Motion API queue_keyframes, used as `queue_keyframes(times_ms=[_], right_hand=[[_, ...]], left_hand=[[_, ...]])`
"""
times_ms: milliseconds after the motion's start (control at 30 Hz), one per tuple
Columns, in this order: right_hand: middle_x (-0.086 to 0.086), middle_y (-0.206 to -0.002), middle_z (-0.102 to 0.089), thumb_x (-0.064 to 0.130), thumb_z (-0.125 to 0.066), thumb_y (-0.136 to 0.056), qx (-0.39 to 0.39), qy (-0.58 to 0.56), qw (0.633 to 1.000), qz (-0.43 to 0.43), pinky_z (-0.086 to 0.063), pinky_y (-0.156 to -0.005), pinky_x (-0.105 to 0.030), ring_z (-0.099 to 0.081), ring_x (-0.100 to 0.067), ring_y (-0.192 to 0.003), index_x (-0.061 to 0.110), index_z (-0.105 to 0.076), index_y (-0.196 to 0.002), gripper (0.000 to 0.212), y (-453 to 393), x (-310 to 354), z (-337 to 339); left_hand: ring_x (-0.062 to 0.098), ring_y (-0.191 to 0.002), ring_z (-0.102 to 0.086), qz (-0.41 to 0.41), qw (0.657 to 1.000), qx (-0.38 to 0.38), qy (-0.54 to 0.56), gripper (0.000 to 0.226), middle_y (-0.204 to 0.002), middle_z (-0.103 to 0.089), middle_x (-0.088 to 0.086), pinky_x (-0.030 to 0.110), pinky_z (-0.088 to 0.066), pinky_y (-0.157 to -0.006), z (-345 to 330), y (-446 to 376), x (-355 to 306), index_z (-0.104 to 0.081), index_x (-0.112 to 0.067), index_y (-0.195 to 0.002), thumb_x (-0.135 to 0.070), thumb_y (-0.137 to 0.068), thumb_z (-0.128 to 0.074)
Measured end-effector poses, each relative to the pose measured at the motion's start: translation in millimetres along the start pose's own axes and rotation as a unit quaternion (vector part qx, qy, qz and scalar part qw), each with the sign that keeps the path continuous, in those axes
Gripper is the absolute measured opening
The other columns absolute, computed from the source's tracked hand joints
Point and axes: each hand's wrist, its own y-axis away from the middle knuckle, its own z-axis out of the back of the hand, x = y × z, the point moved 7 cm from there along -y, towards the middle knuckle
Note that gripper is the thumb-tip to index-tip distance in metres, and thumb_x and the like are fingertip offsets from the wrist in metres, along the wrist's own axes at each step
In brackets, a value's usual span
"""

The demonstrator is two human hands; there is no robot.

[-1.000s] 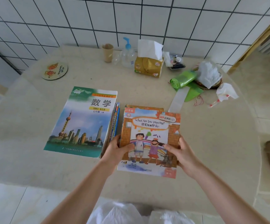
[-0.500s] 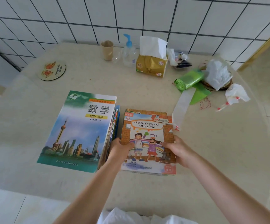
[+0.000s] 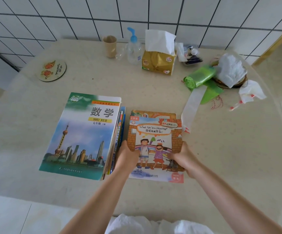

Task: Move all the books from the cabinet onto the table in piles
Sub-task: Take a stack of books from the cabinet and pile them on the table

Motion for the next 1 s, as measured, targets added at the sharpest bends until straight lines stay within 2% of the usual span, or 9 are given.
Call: queue_keyframes(times_ms=[133,200,300,400,533,633,733,833,1000], right_hand=[[0.004,-0.104,-0.07,0.025,-0.072,-0.074,0.003,-0.025,1.0,0.012,-0.057,-0.084,-0.046,-0.068,-0.019,-0.094,0.034,-0.054,-0.103,0.035,25.8,24.2,0.8],[0.005,-0.106,-0.069,0.023,-0.07,-0.078,-0.004,-0.037,0.999,0.026,-0.056,-0.087,-0.047,-0.068,-0.019,-0.095,0.034,-0.052,-0.1,0.03,31.3,26.8,2.4],[0.002,-0.118,-0.061,0.036,-0.068,-0.083,-0.036,-0.049,0.998,0.025,-0.053,-0.092,-0.046,-0.063,-0.022,-0.106,0.028,-0.041,-0.121,0.048,45.5,20.4,5.3],[-0.007,-0.137,-0.054,0.042,-0.065,-0.086,-0.086,-0.029,0.995,0.052,-0.048,-0.098,-0.046,-0.057,-0.027,-0.121,0.015,-0.028,-0.146,0.075,66.1,15.3,11.5],[-0.01,-0.146,-0.045,0.032,-0.061,-0.091,-0.127,-0.013,0.987,0.101,-0.043,-0.104,-0.044,-0.048,-0.027,-0.13,0.013,-0.029,-0.147,0.067,94.5,9.6,14.1],[-0.006,-0.145,-0.046,0.031,-0.06,-0.093,-0.169,0.005,0.976,0.136,-0.043,-0.103,-0.039,-0.049,-0.025,-0.129,0.015,-0.032,-0.145,0.062,115.2,7.4,17.5],[-0.006,-0.138,-0.052,0.023,-0.06,-0.092,-0.204,0.004,0.966,0.161,-0.044,-0.101,-0.039,-0.052,-0.025,-0.123,0.016,-0.036,-0.142,0.056,135.6,0.5,17.4],[-0.005,-0.131,-0.055,0.018,-0.061,-0.091,-0.248,-0.001,0.952,0.182,-0.045,-0.096,-0.037,-0.057,-0.023,-0.115,0.015,-0.038,-0.14,0.054,157.6,-7.6,12.6],[-0.008,-0.12,-0.06,0.004,-0.06,-0.089,-0.33,-0.023,0.926,0.181,-0.041,-0.084,-0.023,-0.062,-0.021,-0.101,0.008,-0.045,-0.133,0.047,194.9,-31.0,-9.3]], left_hand=[[0.001,-0.074,-0.058,-0.004,1.0,0.01,-0.007,0.052,-0.123,-0.062,0.0,0.019,-0.043,-0.049,-0.5,3.0,0.3,-0.036,-0.018,-0.138,-0.021,-0.093,-0.061],[0.002,-0.075,-0.059,-0.008,1.0,0.014,-0.001,0.056,-0.123,-0.063,-0.001,0.019,-0.043,-0.049,-0.2,6.7,-0.9,-0.033,-0.019,-0.14,-0.022,-0.093,-0.062],[0.002,-0.08,-0.059,-0.056,0.998,0.004,-0.001,0.056,-0.122,-0.061,-0.006,0.018,-0.045,-0.054,2.5,15.8,-7.4,-0.033,-0.019,-0.14,-0.023,-0.092,-0.062],[0.013,-0.104,-0.063,-0.119,0.992,-0.035,-0.037,0.054,-0.125,-0.06,-0.006,0.034,-0.057,-0.078,7.4,27.8,-14.9,-0.037,-0.023,-0.137,-0.032,-0.09,-0.063],[0.014,-0.113,-0.057,-0.198,0.976,-0.04,-0.083,0.056,-0.129,-0.055,-0.007,0.035,-0.055,-0.082,5.8,50.0,-24.5,-0.033,-0.03,-0.139,-0.027,-0.09,-0.059],[0.013,-0.122,-0.052,-0.253,0.961,-0.031,-0.108,0.06,-0.138,-0.05,-0.008,0.042,-0.054,-0.092,3.8,66.5,-32.4,-0.029,-0.03,-0.145,-0.023,-0.092,-0.056],[0.01,-0.121,-0.052,-0.306,0.945,0.012,-0.116,0.049,-0.135,-0.052,-0.009,0.037,-0.054,-0.094,-0.4,82.6,-36.9,-0.039,-0.028,-0.14,-0.021,-0.094,-0.056],[0.009,-0.118,-0.055,-0.346,0.927,0.06,-0.133,0.04,-0.121,-0.055,-0.018,0.038,-0.053,-0.095,-6.2,96.5,-35.2,-0.045,-0.034,-0.132,-0.023,-0.095,-0.055],[-0.001,-0.104,-0.058,-0.402,0.889,0.119,-0.185,0.035,-0.11,-0.061,-0.021,0.014,-0.045,-0.087,-14.3,114.9,-19.0,-0.05,-0.033,-0.129,-0.026,-0.096,-0.056]])
